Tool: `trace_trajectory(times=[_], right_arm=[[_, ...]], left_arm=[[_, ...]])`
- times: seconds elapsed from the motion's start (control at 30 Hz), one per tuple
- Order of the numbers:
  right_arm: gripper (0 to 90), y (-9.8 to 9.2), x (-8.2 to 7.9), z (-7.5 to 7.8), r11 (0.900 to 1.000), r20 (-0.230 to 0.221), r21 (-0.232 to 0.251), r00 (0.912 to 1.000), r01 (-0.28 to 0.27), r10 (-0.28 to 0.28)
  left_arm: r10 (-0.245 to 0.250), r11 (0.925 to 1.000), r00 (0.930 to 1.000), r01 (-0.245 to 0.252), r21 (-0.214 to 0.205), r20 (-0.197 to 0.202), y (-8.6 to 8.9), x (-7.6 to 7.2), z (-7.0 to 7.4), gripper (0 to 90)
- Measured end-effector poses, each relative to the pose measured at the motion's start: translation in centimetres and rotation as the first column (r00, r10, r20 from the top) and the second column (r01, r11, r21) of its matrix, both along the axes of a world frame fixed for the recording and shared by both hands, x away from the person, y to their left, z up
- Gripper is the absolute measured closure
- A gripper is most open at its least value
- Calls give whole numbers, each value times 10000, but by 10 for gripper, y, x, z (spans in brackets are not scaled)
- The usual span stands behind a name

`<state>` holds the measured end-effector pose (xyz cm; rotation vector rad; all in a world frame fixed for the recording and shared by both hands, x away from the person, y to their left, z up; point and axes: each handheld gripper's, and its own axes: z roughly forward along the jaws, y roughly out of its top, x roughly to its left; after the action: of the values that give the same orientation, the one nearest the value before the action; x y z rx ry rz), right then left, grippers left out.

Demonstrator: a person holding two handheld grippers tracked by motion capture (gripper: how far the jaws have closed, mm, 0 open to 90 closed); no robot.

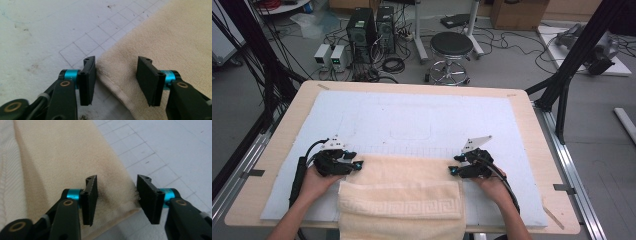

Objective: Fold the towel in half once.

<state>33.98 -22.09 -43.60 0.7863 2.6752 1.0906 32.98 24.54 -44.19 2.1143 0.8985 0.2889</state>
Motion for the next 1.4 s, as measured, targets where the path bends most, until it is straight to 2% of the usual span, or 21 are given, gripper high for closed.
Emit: trace_trajectory(times=[0.13, 0.2, 0.23, 0.4, 0.5, 0.7, 0.8, 0.83, 0.93, 1.1, 1.2, 1.23, 1.3, 1.33, 1.37, 1.4], right_arm=[[651, -1, 0, -1, 9995, -305, 292, 9995, -93, 102], [722, -1, 0, -2, 9989, -384, 430, 9991, -175, 191], [755, -1, -1, -1, 9987, -570, 469, 9981, -201, 227], [799, 2, -3, 1, 9988, -485, 360, 9982, -341, 358], [814, 2, -2, 6, 9991, -505, 284, 9982, -306, 320], [822, 8, 7, 26, 9996, 247, -246, 9996, -139, 145], [821, 9, 22, 35, 9994, 499, -332, 9988, 17, -1], [822, 8, 31, 37, 9995, 542, -251, 9984, 188, -174], [823, 8, 54, 46, 9976, 811, -308, 9950, 618, -591], [824, 10, 95, 75, 9900, 1211, -435, 9843, 1342, -1281], [823, 10, 114, 91, 9856, 1380, -204, 9768, 1679, -1636], [820, 8, 121, 95, 9817, 1229, 37, 9742, 1902, -1893], [747, 5, 129, 95, 9786, 1086, 263, 9726, 2040, -2056], [662, 4, 131, 93, 9749, 1181, 166, 9678, 2220, -2224], [623, 3, 132, 91, 9725, 1200, 87, 9653, 2326, -2320], [594, 2, 133, 88, 9725, 1014, 129, 9672, 2326, -2327]], left_arm=[[-88, 9996, 9997, 82, -253, -227, 1, -1, 0, 656], [-257, 9990, 9989, 242, -380, -391, -1, -2, 0, 750], [-258, 9989, 9990, 243, -402, -376, -1, -2, 0, 775], [-298, 9992, 9991, 289, -289, -299, -2, -3, 2, 814], [-129, 9999, 9999, 129, -4, -65, -4, -3, 6, 822], [511, 9987, 9964, -511, -12, 680, -11, 9, 23, 827], [917, 9956, 9913, -930, 90, 941, -14, 27, 33, 828], [1072, 9942, 9901, -1072, -39, 912, -15, 32, 35, 828], [1364, 9905, 9863, -1376, 72, 926, -18, 56, 44, 828], [1854, 9822, 9742, -1876, 56, 1285, -24, 92, 69, 829], [2030, 9783, 9663, -2070, 89, 1585, -26, 112, 87, 828], [2010, 9784, 9665, -2062, 167, 1594, -26, 116, 89, 824], [2088, 9759, 9633, -2165, 278, 1689, -29, 123, 88, 788], [1993, 9768, 9655, -2094, 451, 1678, -29, 123, 87, 747], [1936, 9774, 9694, -2040, 562, 1512, -29, 124, 84, 726], [1875, 9785, 9728, -1970, 603, 1364, -27, 124, 81, 704]])
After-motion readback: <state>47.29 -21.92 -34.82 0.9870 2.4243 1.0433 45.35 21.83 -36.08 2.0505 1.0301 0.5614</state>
